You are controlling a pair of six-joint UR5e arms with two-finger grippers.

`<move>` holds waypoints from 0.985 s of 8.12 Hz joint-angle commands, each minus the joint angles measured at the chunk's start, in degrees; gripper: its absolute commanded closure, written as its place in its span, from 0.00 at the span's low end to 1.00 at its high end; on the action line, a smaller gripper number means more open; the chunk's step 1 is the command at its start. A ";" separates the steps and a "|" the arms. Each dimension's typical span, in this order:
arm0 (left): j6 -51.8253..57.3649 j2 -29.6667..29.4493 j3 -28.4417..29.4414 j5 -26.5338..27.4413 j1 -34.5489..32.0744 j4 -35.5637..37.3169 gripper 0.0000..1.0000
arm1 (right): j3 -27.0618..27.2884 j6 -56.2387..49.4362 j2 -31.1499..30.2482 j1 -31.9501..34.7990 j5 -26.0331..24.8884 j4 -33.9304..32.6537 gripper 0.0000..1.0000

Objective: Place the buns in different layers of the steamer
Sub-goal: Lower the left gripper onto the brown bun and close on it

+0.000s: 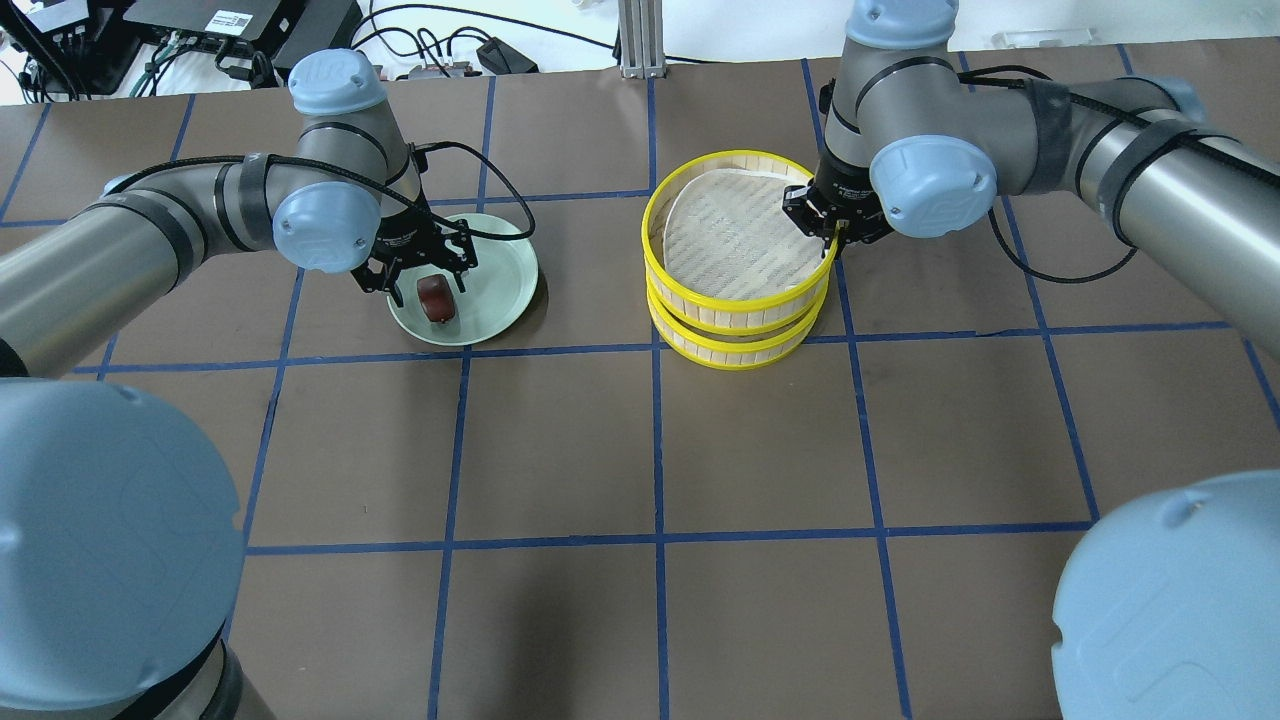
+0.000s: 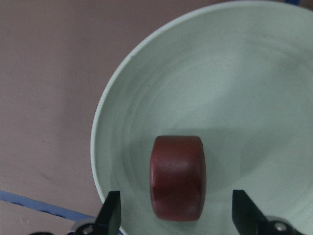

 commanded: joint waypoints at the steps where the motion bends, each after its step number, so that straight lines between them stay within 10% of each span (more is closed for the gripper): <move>1: -0.02 -0.56 0.12 -0.05 0.02 0.17 0.18 | 0.65 -0.06 -0.01 -0.05 -0.09 0.03 1.00; 6: -0.11 -1.62 0.12 -0.49 0.02 0.88 0.94 | 1.00 0.11 -0.89 -0.05 0.53 0.38 1.00; 8: -0.46 -1.18 0.56 -0.66 0.02 0.79 1.00 | 1.00 0.03 -0.89 -0.05 0.53 0.38 1.00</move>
